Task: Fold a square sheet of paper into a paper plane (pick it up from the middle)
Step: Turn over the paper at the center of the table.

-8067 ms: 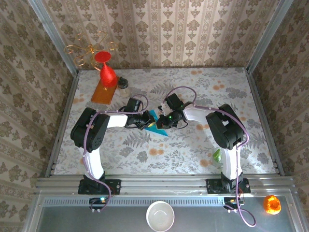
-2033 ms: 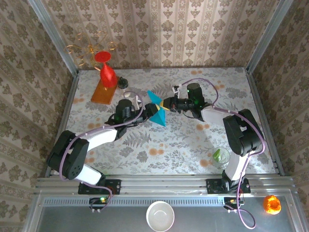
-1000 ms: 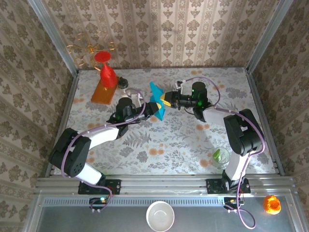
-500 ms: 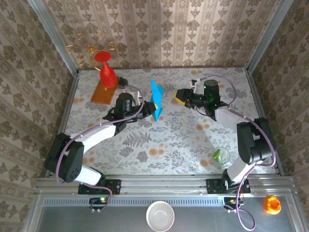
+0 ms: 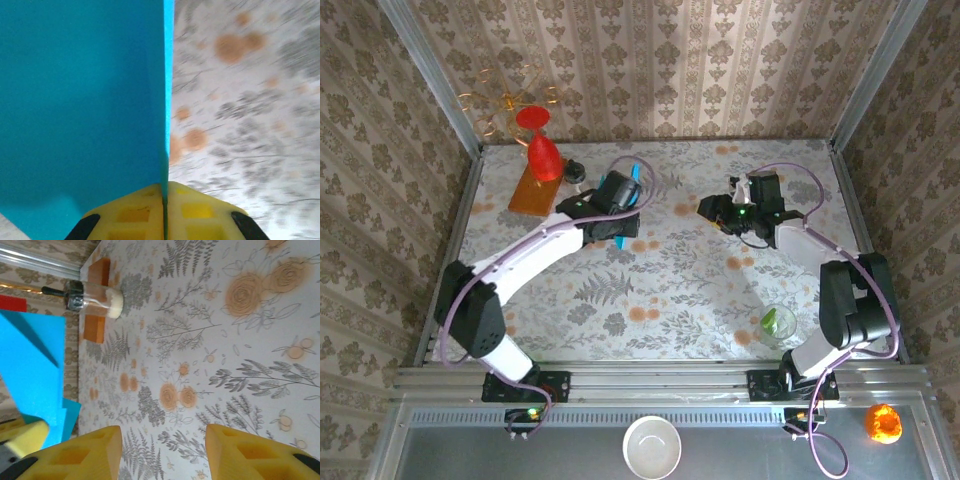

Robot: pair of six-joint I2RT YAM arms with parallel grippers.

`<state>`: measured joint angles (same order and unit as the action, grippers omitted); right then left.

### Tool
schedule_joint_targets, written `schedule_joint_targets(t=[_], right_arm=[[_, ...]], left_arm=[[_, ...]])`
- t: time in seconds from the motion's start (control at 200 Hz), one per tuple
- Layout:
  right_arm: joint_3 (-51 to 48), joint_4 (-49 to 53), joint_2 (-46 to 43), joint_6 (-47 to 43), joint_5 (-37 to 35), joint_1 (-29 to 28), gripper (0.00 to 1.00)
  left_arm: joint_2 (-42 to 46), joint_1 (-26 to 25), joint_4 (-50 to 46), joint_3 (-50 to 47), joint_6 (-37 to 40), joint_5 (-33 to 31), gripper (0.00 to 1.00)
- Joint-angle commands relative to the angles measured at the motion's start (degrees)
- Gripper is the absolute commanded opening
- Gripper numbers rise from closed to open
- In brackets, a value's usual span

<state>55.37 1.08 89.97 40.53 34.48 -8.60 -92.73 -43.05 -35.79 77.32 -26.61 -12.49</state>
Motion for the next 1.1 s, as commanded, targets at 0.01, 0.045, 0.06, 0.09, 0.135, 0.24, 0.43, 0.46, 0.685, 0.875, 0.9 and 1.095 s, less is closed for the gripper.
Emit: schedule_joint_targets(t=[0.01, 0.045, 0.06, 0.09, 0.135, 0.24, 0.43, 0.46, 0.685, 0.875, 0.9, 1.095], right_arm=[[0.30, 3.48, -2.52, -2.49, -3.99, 0.67, 0.49], [0.07, 3.44, -2.68, -2.51, -4.29, 0.73, 0.49], [-0.04, 3.43, -2.76, -2.55, -4.33, 0.77, 0.49], [-0.15, 3.51, -2.79, -2.48, -4.62, 0.86, 0.49], [-0.35, 3.65, -2.68, -2.48, -4.73, 0.91, 0.49], [-0.52, 4.04, -2.31, -2.41, -4.91, 1.12, 0.49], [-1.46, 4.03, -1.91, -1.65, -5.21, 2.00, 0.49], [-1.57, 3.97, -1.84, -1.52, -5.30, 2.18, 0.48], [-1.94, 3.98, -1.47, -1.16, -5.01, 2.87, 0.49], [-1.95, 3.89, -0.64, -0.73, -4.79, 3.05, 0.48], [-1.86, 3.87, -0.51, -0.68, -4.61, 3.06, 0.48], [-2.15, 2.24, 0.37, 0.75, -2.68, 3.06, 0.48]], left_arm=[[-5.23, -2.14, -13.12, 3.67, 4.79, -14.89, 0.11], [-6.98, -2.87, -14.60, 4.78, 4.94, -17.39, 0.11], [-7.70, -3.18, -15.09, 5.22, 4.98, -18.49, 0.11], [-9.31, -3.67, -16.44, 6.13, 4.95, -20.64, 0.11], [-11.68, -4.50, -18.32, 7.45, 5.08, -23.51, 0.11], [-17.44, -6.01, -22.45, 10.35, 5.24, -29.40, 0.11], [-26.58, -7.75, -27.75, 14.54, 4.91, -35.97, 0.11], [-27.45, -7.88, -27.77, 14.78, 4.82, -36.10, 0.11], [-30.28, -8.21, -23.47, 13.84, 4.86, -32.15, 0.13], [-32.17, -8.20, -20.22, 12.56, 3.25, -27.14, 0.16], [-32.41, -8.19, -20.16, 12.55, 3.09, -26.76, 0.16], [-34.36, -8.97, -21.25, 14.13, 2.72, -26.03, 0.18]])
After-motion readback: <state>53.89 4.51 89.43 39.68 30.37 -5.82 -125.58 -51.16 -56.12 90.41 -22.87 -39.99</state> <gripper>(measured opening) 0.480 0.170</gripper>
